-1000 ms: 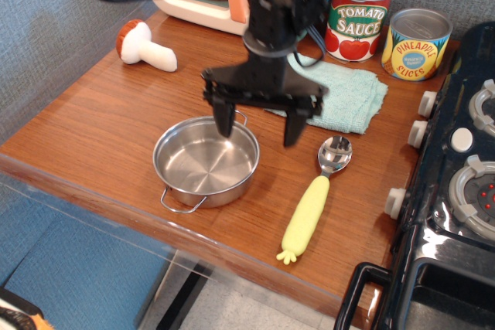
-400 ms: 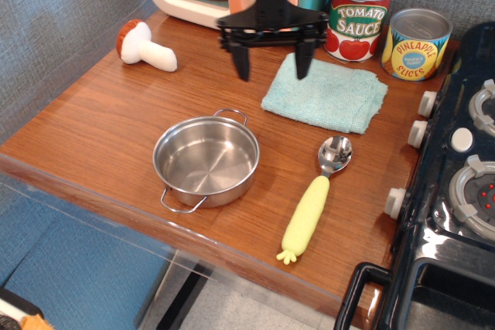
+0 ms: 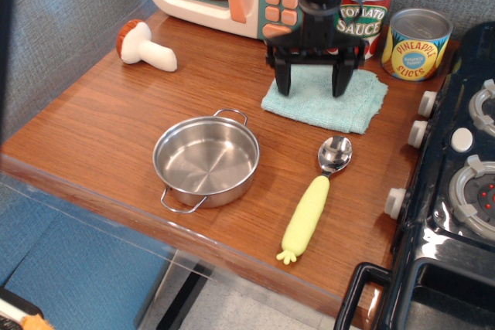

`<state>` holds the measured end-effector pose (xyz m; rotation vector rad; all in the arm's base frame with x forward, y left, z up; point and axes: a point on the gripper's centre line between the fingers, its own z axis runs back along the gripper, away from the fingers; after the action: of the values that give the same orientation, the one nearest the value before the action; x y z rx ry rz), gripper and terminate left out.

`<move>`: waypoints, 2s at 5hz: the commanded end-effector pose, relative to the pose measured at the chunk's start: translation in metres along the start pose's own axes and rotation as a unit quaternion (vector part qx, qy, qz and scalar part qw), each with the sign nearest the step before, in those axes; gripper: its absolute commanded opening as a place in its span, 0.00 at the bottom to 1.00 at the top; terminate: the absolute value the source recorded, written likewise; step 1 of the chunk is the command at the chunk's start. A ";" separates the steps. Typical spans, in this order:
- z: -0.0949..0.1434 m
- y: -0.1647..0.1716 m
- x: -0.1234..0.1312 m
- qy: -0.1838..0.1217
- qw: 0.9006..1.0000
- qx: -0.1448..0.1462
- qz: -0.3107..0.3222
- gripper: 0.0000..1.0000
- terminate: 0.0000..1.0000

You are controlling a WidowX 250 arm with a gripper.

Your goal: Move the towel and place directly above towel and next to mushroom

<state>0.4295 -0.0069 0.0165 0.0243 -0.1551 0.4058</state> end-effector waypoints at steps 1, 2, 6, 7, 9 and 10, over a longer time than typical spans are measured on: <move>-0.023 0.004 0.003 0.005 0.999 0.024 -0.031 1.00 0.00; -0.030 0.033 0.006 0.010 0.998 0.058 -0.020 1.00 0.00; -0.014 0.128 0.009 0.027 0.995 0.065 0.069 1.00 0.00; -0.010 0.150 0.006 0.029 0.994 0.066 0.080 1.00 0.00; -0.010 0.140 -0.003 0.033 0.997 0.039 0.050 1.00 0.00; 0.013 0.115 -0.001 0.005 1.000 0.003 0.006 1.00 0.00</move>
<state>0.3802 0.0994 0.0141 0.0253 -0.0999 0.4286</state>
